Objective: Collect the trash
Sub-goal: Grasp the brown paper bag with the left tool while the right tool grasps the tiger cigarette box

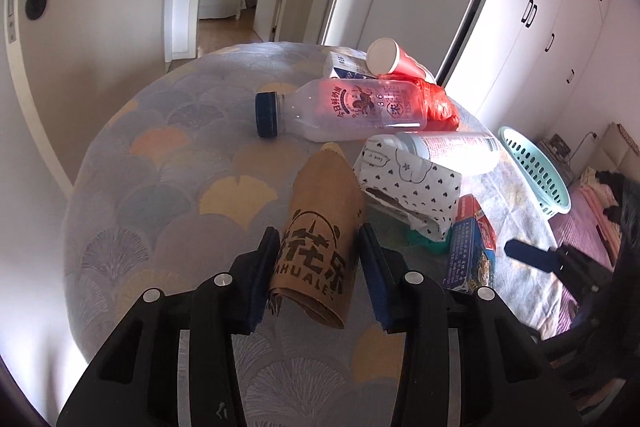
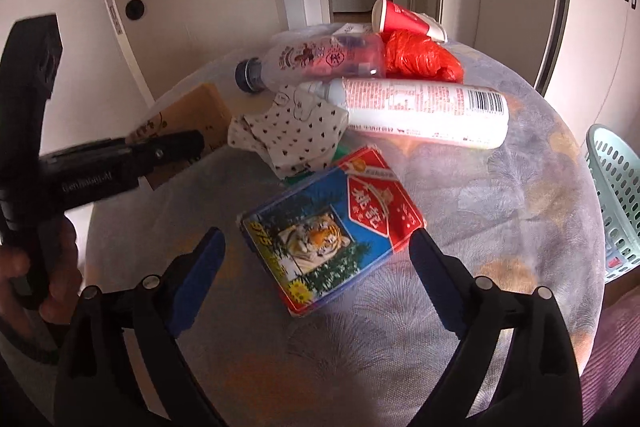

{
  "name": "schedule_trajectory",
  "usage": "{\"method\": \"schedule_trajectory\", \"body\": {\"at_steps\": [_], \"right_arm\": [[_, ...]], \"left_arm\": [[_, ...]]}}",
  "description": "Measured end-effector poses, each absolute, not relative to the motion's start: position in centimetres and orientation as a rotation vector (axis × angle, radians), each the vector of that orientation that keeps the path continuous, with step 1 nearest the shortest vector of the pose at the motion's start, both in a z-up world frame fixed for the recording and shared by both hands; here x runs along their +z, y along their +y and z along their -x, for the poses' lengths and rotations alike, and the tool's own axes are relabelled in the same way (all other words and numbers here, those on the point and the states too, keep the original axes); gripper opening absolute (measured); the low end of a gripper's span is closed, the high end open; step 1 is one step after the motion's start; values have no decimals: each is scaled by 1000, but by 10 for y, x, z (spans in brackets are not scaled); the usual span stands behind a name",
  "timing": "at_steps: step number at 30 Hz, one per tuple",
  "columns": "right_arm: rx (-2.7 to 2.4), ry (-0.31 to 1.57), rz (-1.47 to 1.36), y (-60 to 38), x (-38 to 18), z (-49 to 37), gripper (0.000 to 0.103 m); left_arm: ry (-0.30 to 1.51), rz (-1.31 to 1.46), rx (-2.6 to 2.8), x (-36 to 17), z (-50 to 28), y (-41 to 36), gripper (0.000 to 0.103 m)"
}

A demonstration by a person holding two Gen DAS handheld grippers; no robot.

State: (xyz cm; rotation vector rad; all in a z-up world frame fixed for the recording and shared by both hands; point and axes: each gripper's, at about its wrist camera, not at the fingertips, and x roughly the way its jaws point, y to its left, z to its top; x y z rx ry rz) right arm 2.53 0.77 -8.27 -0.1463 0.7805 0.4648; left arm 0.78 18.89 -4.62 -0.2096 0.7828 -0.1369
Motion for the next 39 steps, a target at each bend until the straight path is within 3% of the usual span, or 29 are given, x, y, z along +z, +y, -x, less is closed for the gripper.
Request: {"method": "schedule_trajectory", "body": {"at_steps": [12,24,32,35,39], "right_arm": [[296,803,-15,-97,-77,-34,88],[347,922,-175,-19,-85,-64,91],[245,871,-22,-15,-87,-61,91],[226,854,-24,-42,-85,-59,80],[231,859,-71,-65,-85,-64,77]], "left_arm": [[716,173,-191,-28,-5,172,41],[729,180,-165,-32,-4,173,42],[726,187,-152,-34,-3,184,42],[723,191,-154,-34,-2,187,42],[718,203,-167,-33,-4,185,42]]}}
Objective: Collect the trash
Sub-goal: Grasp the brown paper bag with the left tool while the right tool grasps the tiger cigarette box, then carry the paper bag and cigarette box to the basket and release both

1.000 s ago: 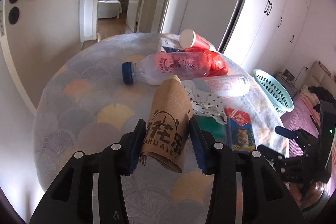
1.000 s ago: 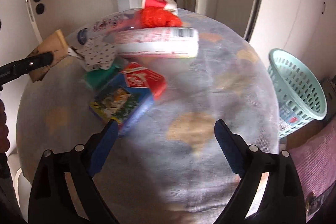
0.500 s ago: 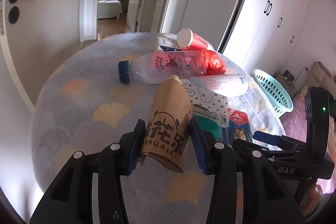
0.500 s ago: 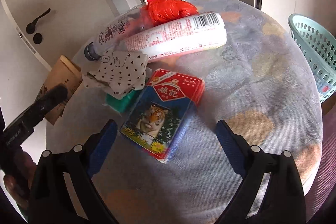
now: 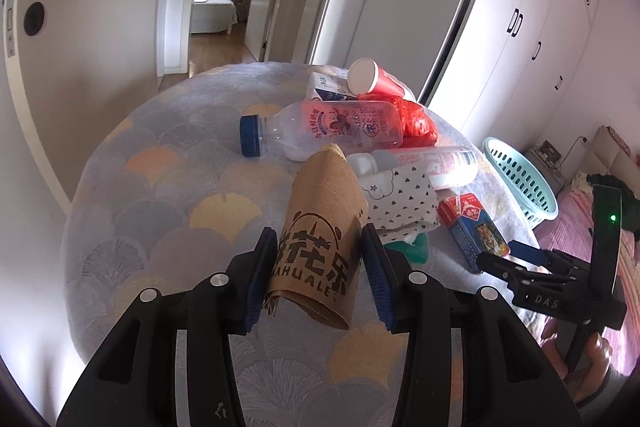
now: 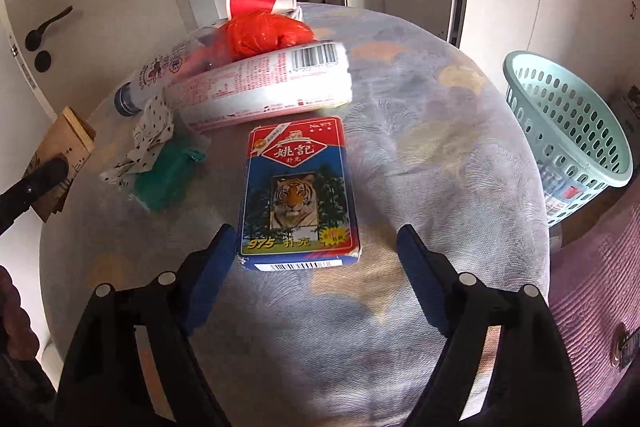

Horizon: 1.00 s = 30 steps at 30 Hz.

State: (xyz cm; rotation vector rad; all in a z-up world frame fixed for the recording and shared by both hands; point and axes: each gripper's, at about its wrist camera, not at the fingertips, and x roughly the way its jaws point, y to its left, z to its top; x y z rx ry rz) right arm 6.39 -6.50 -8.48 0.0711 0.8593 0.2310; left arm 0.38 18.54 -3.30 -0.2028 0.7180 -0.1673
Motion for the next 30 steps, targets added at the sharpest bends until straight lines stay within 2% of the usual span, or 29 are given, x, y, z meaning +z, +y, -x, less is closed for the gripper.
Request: {"method": "schedule_trajectory", "body": {"at_steps": [9,12,22,30], "right_arm": [[247,842,-37,-51,-85,-81,77],[252,825,14,-47,-86,-79,58],[290,667,-23,-89,-41,-55,57],[118,632,-168,-182,-30,-89,57]], "left_arm": [[705,169,-197,-22,-10,164,42],[697,155,-211,-16,-14,154,42],[647,102,-294,12,-41,97,42],[665,94,-416,16,-90,14,42]]}}
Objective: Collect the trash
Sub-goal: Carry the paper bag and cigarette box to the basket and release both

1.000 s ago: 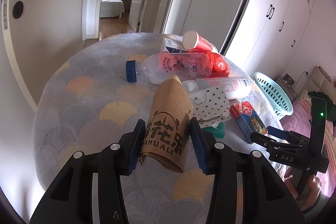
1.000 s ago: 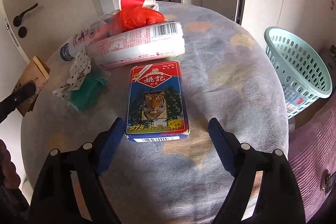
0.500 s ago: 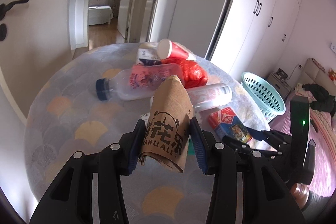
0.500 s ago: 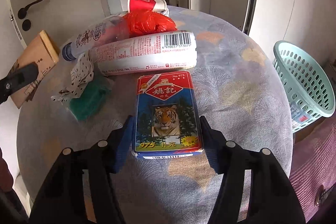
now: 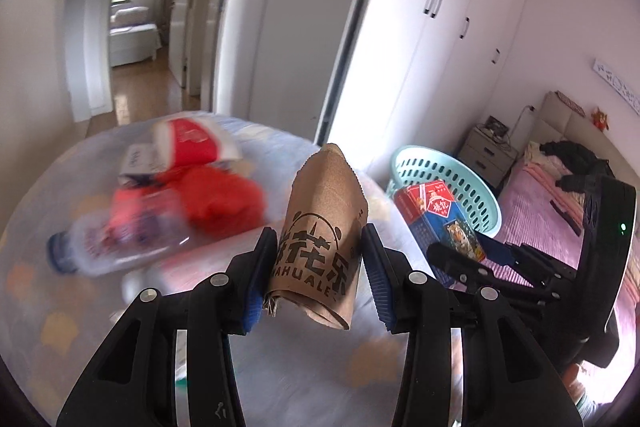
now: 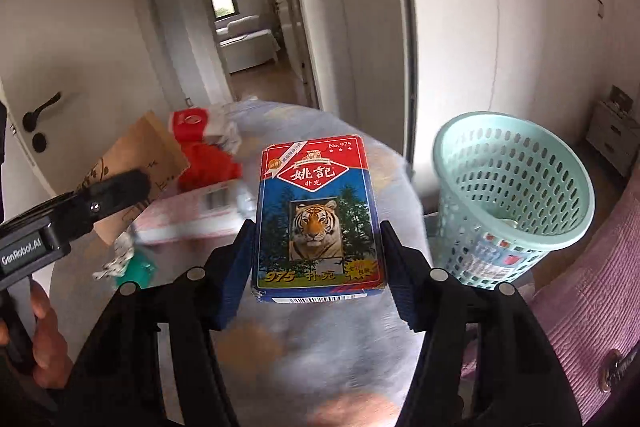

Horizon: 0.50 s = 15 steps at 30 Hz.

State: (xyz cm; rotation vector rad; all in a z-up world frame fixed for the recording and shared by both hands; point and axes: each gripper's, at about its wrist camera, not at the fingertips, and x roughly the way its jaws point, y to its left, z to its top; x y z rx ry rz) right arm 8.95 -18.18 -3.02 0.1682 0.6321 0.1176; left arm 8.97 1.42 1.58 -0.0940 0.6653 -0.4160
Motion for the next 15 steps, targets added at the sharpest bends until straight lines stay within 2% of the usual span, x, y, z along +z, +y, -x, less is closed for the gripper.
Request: {"method": "schedule_trajectory", "body": {"at_steps": [11,15], "right_arm": [[-143,646,-328,-315,-38,-153,57],[-208,683,-378,-348,-51,-172,57]], "left_arm": [[724,121,-583,13,-177,-119,42],[778,122,-643,-3,-208,-166,42]]}}
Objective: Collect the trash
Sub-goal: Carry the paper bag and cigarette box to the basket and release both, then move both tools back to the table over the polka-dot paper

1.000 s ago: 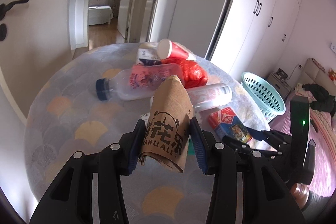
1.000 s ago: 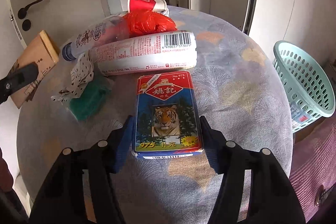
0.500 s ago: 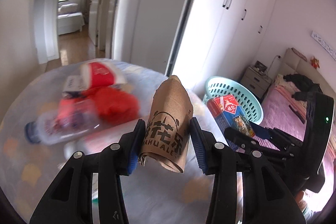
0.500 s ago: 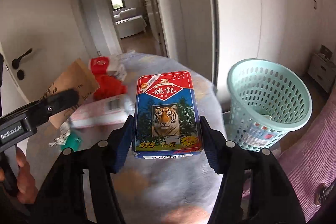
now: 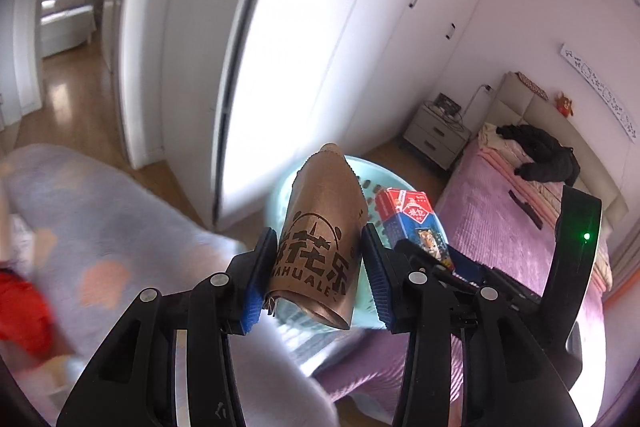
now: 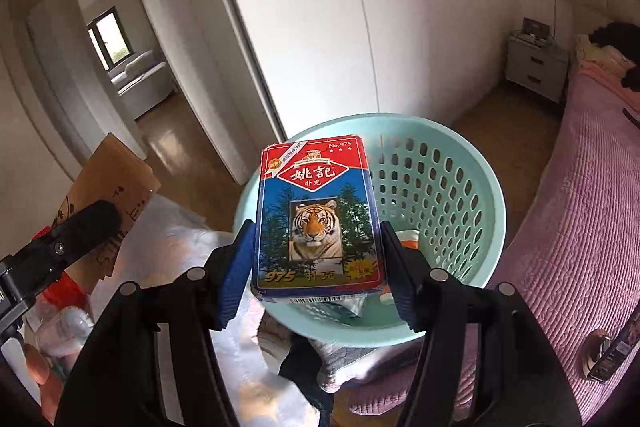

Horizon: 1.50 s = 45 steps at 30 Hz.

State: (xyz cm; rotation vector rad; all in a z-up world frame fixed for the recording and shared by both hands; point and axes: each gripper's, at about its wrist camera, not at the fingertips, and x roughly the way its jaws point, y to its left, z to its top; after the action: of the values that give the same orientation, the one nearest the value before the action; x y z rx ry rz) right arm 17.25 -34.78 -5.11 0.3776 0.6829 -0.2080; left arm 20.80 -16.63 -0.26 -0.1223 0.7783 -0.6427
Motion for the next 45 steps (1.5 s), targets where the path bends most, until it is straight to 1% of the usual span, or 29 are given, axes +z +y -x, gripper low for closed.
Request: {"method": "schedule_trajectory", "body": {"at_steps": [3,8,11,12,13,15,16,24,34,40,45], "right_arm": [[-242,725,-419,-369,-65,-186,58],[-292,776,-459,-395,-84,-197,58],[-293,795,-469,-396,-91,-197,59],[-283,804,-483,-398,-94,-198,60],[-275,814,-501,-400,-97,-199,61],[-258,824,-532,-409,-101,-202,64],[-255,820,-535,-410,-101,-201,64],[-227,765,-492,-391,-72,-170,64],[-139,654,-366,-333,-11,-131,64],[-38,601,-273,-285,17,-111,64],[55,581,-220,-244,29,-101,64]], "left_arm": [[837,106,-659,-24,-228,-195,42],[910,84,-655,-58,-251,-223,42],[906,76,-642,-65,-254,-227,52],[893,68,-629,-64,-254,-227,58],[887,64,-631,-62,-253,-225,61],[871,55,-642,-57,-249,-224,73],[860,46,-639,-54,-246,-223,74],[759,93,-621,-18,-217,-187,75],[594,137,-577,41,-150,-126,75],[536,176,-531,59,-113,-74,75],[521,212,-475,61,-89,-29,75]]}}
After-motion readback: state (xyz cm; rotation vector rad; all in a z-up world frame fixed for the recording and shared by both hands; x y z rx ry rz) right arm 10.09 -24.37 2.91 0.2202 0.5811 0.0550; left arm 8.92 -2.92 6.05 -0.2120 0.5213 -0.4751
